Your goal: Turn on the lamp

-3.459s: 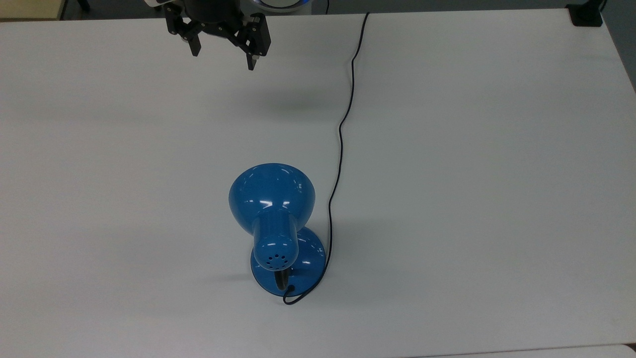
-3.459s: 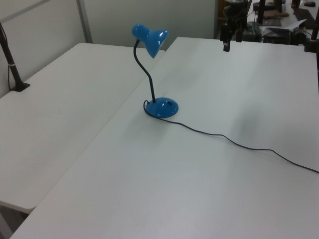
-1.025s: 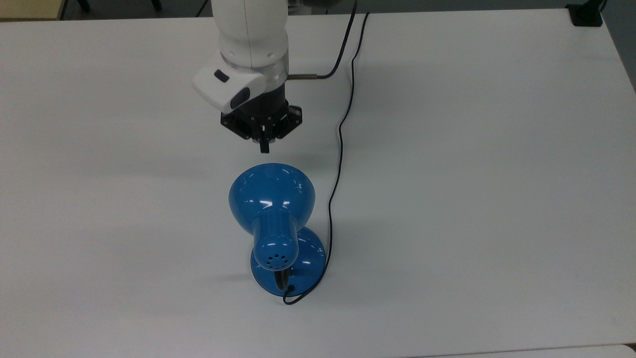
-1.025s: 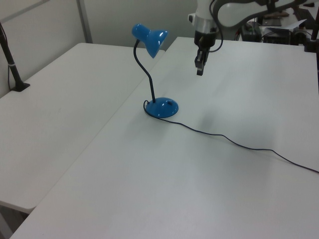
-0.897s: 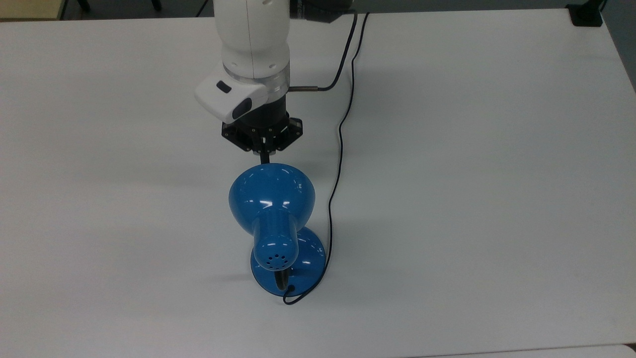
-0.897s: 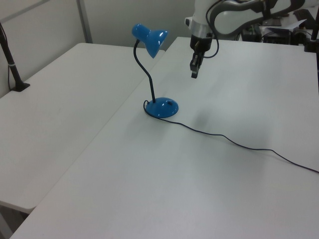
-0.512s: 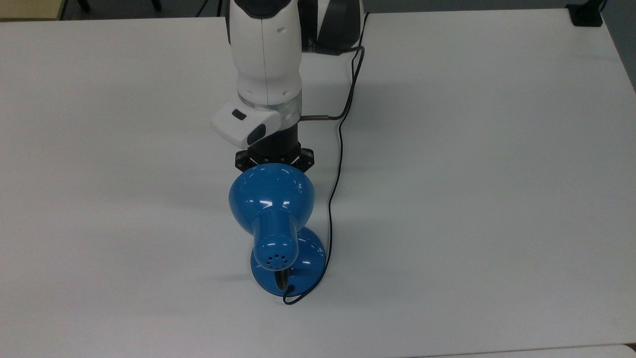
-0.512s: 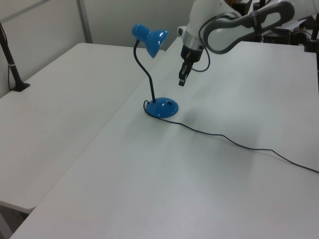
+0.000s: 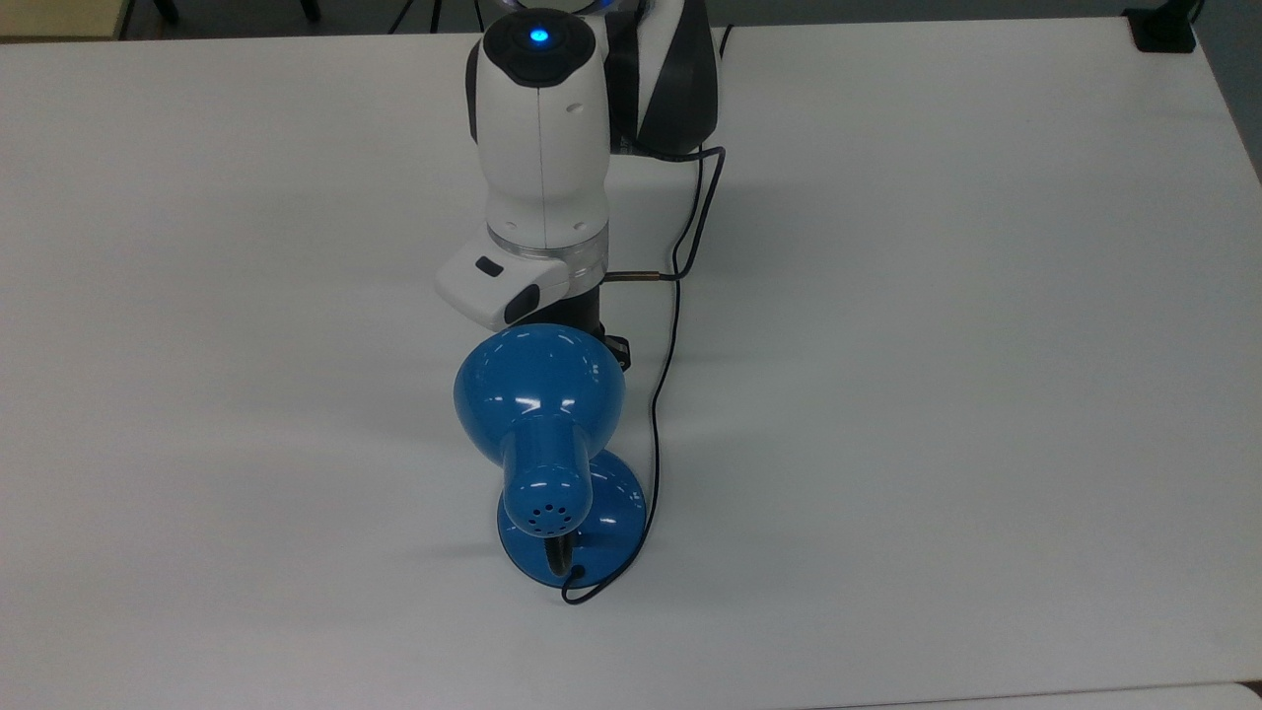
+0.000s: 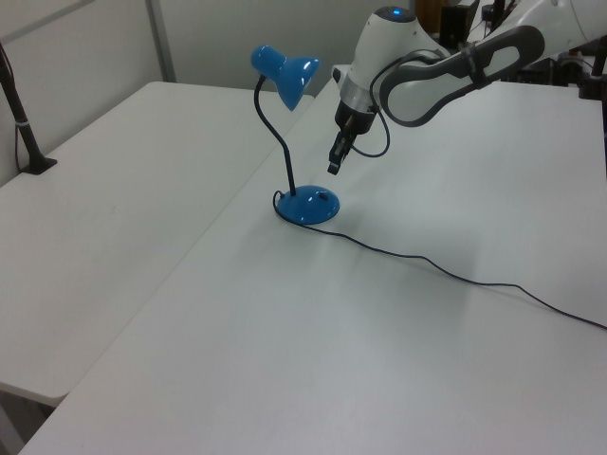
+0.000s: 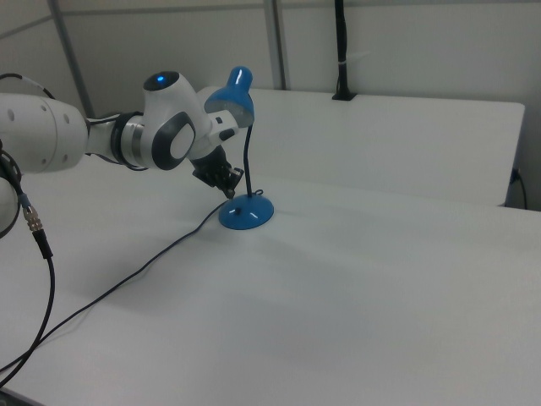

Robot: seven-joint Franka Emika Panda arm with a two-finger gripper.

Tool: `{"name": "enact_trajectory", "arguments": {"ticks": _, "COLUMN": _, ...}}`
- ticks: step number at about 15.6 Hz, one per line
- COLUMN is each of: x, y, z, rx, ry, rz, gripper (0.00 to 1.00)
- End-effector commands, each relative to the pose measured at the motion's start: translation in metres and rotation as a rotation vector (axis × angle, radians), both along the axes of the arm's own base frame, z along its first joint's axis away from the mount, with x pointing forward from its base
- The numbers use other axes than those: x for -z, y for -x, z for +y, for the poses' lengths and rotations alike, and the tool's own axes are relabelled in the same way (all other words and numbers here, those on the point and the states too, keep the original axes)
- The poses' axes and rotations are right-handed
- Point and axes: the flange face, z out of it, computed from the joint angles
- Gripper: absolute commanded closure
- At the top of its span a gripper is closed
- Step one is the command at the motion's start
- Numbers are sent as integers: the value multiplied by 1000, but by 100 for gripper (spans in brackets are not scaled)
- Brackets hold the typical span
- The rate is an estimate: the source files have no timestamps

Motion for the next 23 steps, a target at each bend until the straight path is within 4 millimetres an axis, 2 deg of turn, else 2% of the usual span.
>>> {"name": "enact_trajectory", "arguments": {"ticks": 1, "x": 5, "y": -8, "z": 16, "rx": -8, "ry": -1, "rz": -20, "gripper": 100}}
{"name": "enact_trajectory", "arguments": {"ticks": 4, "x": 18, "y": -9, "z": 27, "rx": -24, "ry": 5, "rz": -6, "gripper": 100}}
{"name": "enact_trajectory", "arguments": {"ticks": 9, "x": 31, "y": -18, "z": 32, "rx": -29, "ry": 12, "rz": -6, "gripper": 100}}
{"name": "enact_trajectory", "arguments": {"ticks": 13, "x": 44, "y": -31, "z": 26, "rx": -18, "ry": 18, "rz": -8, "gripper": 100}}
{"name": "enact_trajectory", "arguments": {"ticks": 16, "x": 42, "y": -32, "z": 26, "rx": -19, "ry": 20, "rz": -15, "gripper": 100}}
{"name": "enact_trajectory", "arguments": {"ticks": 18, "x": 51, "y": -34, "z": 26, "rx": -21, "ry": 24, "rz": -6, "gripper": 100}}
{"name": "enact_trajectory", "arguments": {"ticks": 23, "x": 56, "y": -38, "z": 27, "rx": -23, "ry": 26, "rz": -46, "gripper": 100}}
